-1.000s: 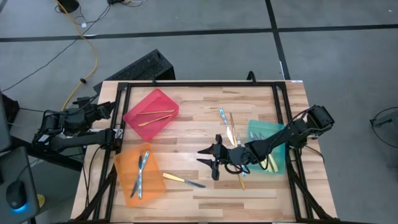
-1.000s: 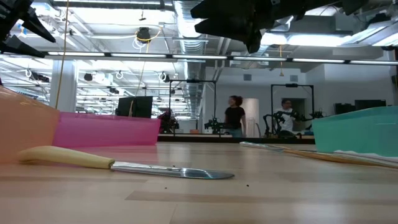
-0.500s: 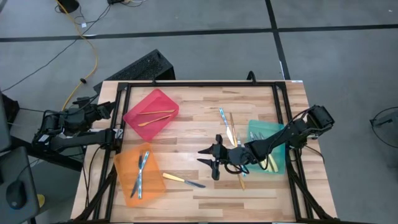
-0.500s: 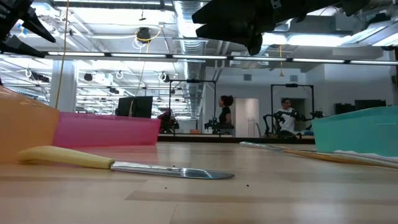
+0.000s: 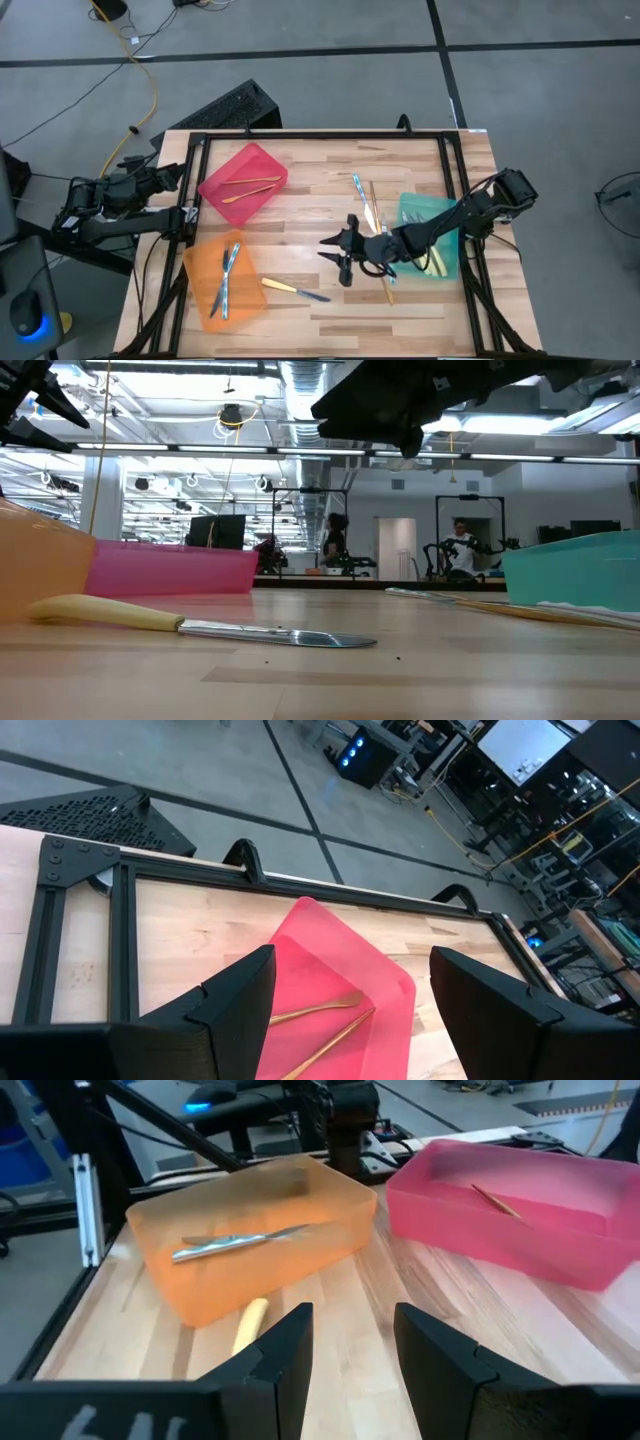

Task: Sort silverware by color (type)
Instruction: Put the top blue knife into the orange bin

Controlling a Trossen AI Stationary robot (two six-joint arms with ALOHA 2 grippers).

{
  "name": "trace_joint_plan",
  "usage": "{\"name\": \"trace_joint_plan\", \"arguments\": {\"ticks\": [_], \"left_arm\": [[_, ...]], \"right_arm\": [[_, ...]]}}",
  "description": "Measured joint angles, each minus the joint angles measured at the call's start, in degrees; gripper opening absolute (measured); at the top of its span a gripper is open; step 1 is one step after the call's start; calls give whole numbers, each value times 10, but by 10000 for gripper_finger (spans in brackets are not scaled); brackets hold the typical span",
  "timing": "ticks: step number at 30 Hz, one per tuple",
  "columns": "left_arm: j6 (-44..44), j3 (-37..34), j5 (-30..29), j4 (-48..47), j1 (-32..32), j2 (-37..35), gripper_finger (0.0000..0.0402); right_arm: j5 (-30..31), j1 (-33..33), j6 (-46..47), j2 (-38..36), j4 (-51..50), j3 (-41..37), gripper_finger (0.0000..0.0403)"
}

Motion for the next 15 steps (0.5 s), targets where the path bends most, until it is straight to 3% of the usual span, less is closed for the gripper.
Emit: {"name": "trace_joint_plan", "arguments": {"ticks": [8, 15], "left_arm": [[-2, 0, 0, 0, 0, 0, 247], [-3, 0, 4, 1, 0, 0, 247]], "right_arm": [[-1, -11, -12, 0, -4, 33, 166], [-2, -13, -79, 0, -114, 127, 166]]}}
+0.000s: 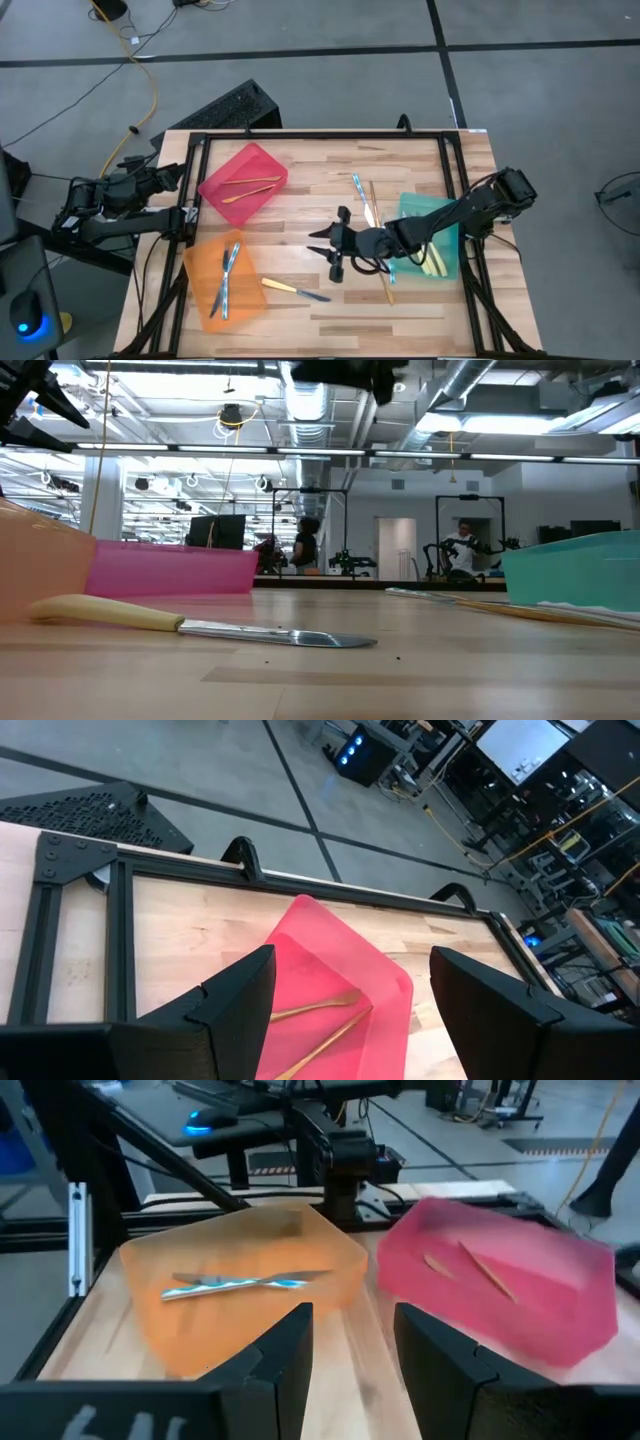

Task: Sort silverware by color (type)
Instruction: Put the top blue knife into the orange bin

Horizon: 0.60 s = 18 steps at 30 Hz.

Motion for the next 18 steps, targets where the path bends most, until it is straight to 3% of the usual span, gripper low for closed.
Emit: {"name": "trace_joint_plan", "arguments": {"ticks": [5, 18], "left_arm": [[0, 0, 6, 0, 0, 0, 247], [-6, 0, 31, 0, 0, 0, 247]], "right_arm": [[-2, 3, -3, 0, -46, 26, 166], [-1, 46, 38, 0, -25, 27, 166]]}}
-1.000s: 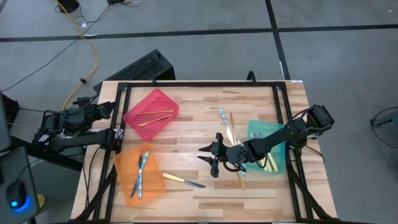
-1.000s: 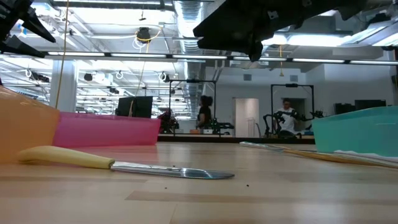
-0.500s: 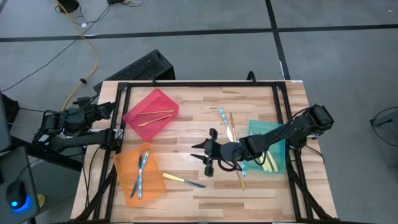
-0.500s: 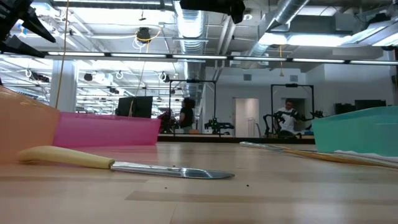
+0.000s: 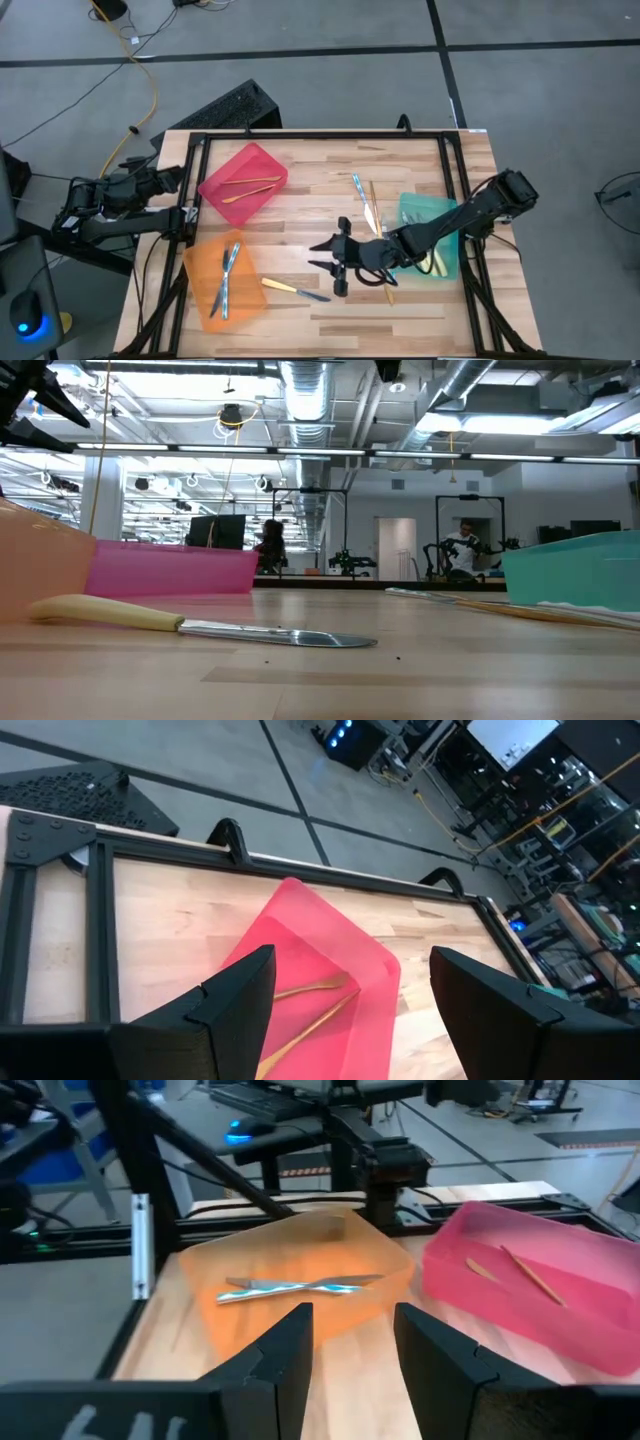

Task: Sort silverware by color (type)
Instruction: Put the top blue knife into the orange bin

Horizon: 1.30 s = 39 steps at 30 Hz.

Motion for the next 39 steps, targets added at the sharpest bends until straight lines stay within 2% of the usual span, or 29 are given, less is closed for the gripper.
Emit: {"name": "trace_joint_plan", "arguments": {"ticks": [11, 21, 25, 28, 33, 39], "left_arm": [[7, 0, 3, 0, 0, 0, 247], [10, 0, 20, 0, 0, 0, 247], [24, 0, 41, 0, 0, 0, 247], [26, 0, 47, 0, 0, 0, 247], [26, 0, 47, 1, 0, 0, 247], [26, 0, 47, 2, 0, 0, 247]], "right_arm": [[0, 62, 47, 0, 0, 0, 166], [3, 116, 173, 0, -6, 0, 166], [29, 136, 210, 0, -7, 0, 166], [57, 145, 259, 0, -43, 1, 166], [118, 141, 371, 1, -180, 1, 166], [150, 79, 429, 1, -261, 1, 166]]}}
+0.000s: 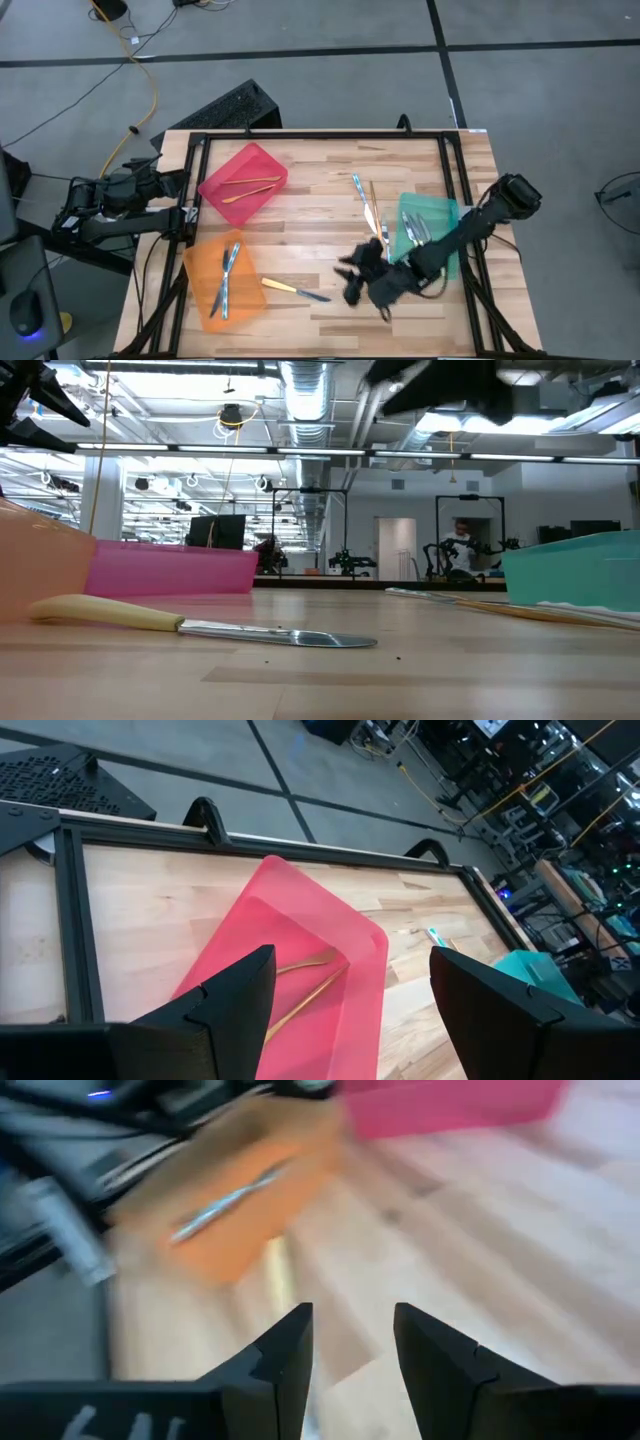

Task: Sort silverware by color (type)
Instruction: Put the top blue knife into the orange bin

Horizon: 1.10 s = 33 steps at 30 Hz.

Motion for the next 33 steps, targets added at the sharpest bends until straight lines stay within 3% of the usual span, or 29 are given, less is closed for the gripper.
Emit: {"name": "trace_joint_plan", "arguments": {"ticks": [13, 23, 33], "left_arm": [[14, 0, -16, 1, 0, 0, 247], [35, 0, -30, 1, 0, 0, 247], [35, 0, -70, 2, 0, 0, 247]], "right_arm": [[-9, -213, 90, 0, -249, -2, 166], [18, -261, 18, 0, -203, -69, 166], [22, -284, 28, 0, -105, -151, 166]]}}
